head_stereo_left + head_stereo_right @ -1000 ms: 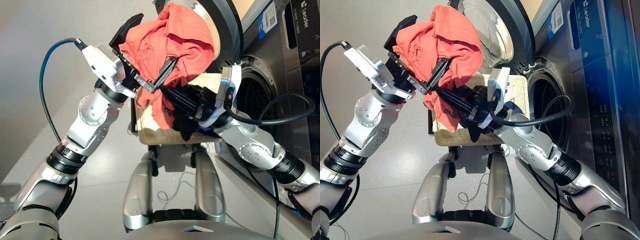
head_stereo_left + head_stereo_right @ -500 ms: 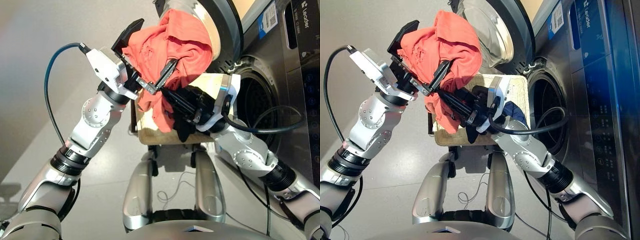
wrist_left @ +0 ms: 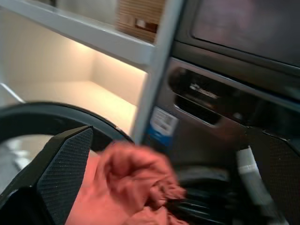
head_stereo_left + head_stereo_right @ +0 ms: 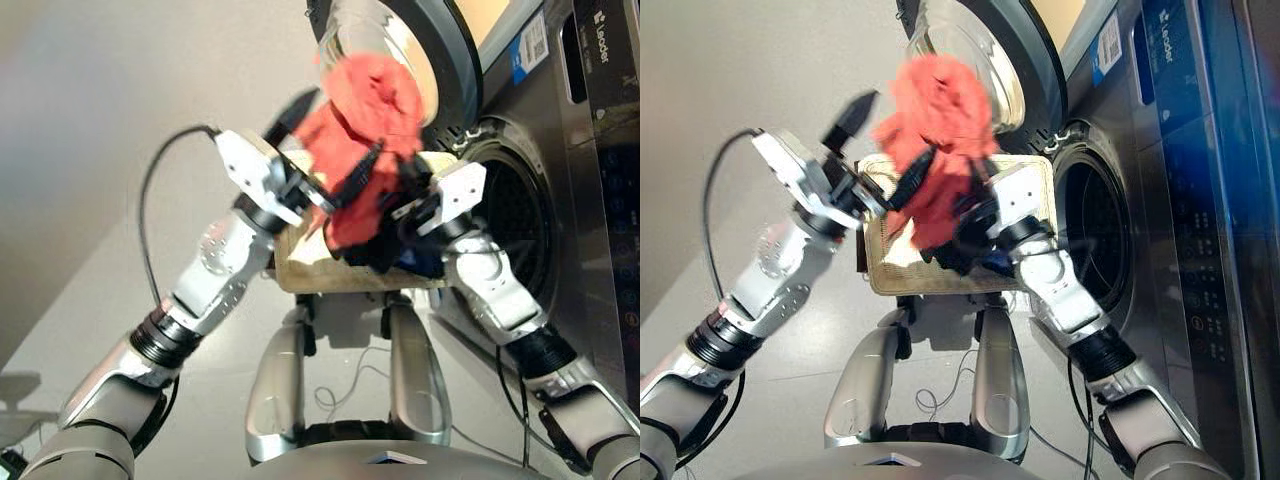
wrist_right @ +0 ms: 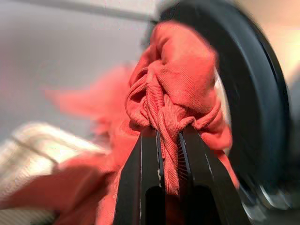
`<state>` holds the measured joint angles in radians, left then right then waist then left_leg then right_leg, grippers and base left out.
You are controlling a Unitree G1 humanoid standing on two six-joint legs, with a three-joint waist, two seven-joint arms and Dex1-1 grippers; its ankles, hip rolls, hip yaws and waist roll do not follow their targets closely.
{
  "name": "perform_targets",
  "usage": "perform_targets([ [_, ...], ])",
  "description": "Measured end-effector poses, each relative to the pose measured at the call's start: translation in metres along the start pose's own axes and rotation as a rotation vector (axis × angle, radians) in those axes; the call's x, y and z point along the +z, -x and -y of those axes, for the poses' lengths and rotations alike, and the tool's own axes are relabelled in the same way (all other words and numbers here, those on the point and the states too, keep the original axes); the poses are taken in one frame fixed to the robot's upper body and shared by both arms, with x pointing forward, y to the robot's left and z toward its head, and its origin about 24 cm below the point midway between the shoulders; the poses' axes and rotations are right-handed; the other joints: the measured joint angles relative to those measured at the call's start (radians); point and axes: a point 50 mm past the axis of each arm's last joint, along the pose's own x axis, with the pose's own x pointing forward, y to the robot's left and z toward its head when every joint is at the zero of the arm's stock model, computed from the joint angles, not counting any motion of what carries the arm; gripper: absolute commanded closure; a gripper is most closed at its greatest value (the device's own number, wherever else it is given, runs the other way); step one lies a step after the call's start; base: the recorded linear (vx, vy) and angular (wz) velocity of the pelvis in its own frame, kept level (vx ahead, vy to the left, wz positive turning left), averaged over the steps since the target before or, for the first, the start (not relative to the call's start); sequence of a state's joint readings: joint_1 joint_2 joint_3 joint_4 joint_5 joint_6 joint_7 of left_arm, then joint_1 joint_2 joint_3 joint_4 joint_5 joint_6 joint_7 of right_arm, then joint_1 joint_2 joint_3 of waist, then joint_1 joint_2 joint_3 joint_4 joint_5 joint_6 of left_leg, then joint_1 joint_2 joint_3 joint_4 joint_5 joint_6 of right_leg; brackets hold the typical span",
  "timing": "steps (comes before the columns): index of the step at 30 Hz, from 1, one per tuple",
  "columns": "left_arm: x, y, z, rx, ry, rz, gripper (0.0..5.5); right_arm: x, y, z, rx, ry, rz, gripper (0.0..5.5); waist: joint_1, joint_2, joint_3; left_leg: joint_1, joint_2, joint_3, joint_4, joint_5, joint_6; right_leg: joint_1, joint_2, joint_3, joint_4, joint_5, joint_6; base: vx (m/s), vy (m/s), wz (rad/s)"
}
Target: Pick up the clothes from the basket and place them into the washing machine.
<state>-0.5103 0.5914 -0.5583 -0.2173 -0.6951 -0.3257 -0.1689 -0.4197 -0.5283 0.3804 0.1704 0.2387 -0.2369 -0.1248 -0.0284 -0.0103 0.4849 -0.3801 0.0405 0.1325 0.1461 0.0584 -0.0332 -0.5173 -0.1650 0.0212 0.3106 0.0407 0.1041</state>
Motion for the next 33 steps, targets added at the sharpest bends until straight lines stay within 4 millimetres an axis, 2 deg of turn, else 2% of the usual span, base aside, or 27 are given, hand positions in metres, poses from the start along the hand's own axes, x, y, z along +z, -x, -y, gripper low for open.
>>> perform_targets([
  [10, 0.000, -0.002, 0.001, 0.006, 0.023, 0.013, 0.00, -0.006, 0.001, -0.001, -0.022, -0.010, -0.024, 5.50, 0.004, 0.007, -0.003, 0.003, 0.000, -0.001, 0.003, 0.000, 0.000, 0.004, 0.000, -0.001, 0.002, 0.000, 0.000, 0.000, 0.000, 0.000],
  [18, -0.001, -0.003, 0.003, 0.010, 0.037, 0.023, 0.00, -0.008, 0.001, -0.003, -0.033, -0.028, -0.031, 5.50, 0.004, 0.025, -0.013, 0.002, 0.000, -0.002, 0.005, -0.001, 0.000, 0.003, 0.000, -0.001, 0.003, 0.000, 0.000, 0.000, 0.000, 0.000],
  [21, -0.001, -0.004, 0.004, 0.020, 0.044, 0.027, 0.00, -0.030, 0.002, -0.003, -0.150, -0.080, -0.116, 5.50, 0.004, 0.030, -0.016, 0.000, 0.000, -0.002, 0.005, -0.001, 0.000, 0.002, 0.000, -0.001, 0.003, 0.000, 0.000, 0.000, 0.000, 0.000],
  [24, -0.002, -0.004, 0.003, 0.049, 0.047, 0.028, 0.00, -0.057, 0.013, 0.000, -0.260, -0.071, -0.240, 5.50, 0.004, 0.032, -0.017, -0.006, 0.000, -0.006, 0.011, -0.002, 0.000, 0.001, -0.001, -0.004, 0.003, -0.003, 0.003, 0.000, 0.000, 0.000],
  [29, -0.014, 0.000, 0.002, 0.181, 0.110, 0.034, 0.00, -0.092, 0.040, 0.014, -0.468, -0.102, -0.397, 5.50, 0.005, 0.032, -0.018, -0.018, 0.002, -0.027, 0.029, -0.009, -0.003, 0.002, -0.001, -0.023, 0.017, -0.015, 0.000, 0.000, 0.000, 0.000],
  [33, -0.021, 0.002, 0.001, 0.266, 0.120, 0.025, 0.00, -0.108, 0.055, 0.017, -0.595, -0.191, -0.475, 5.50, 0.003, 0.031, -0.016, -0.047, 0.002, -0.052, 0.068, -0.020, -0.010, -0.018, 0.000, -0.029, 0.069, -0.049, 0.001, -0.016, -0.014, 0.109],
])
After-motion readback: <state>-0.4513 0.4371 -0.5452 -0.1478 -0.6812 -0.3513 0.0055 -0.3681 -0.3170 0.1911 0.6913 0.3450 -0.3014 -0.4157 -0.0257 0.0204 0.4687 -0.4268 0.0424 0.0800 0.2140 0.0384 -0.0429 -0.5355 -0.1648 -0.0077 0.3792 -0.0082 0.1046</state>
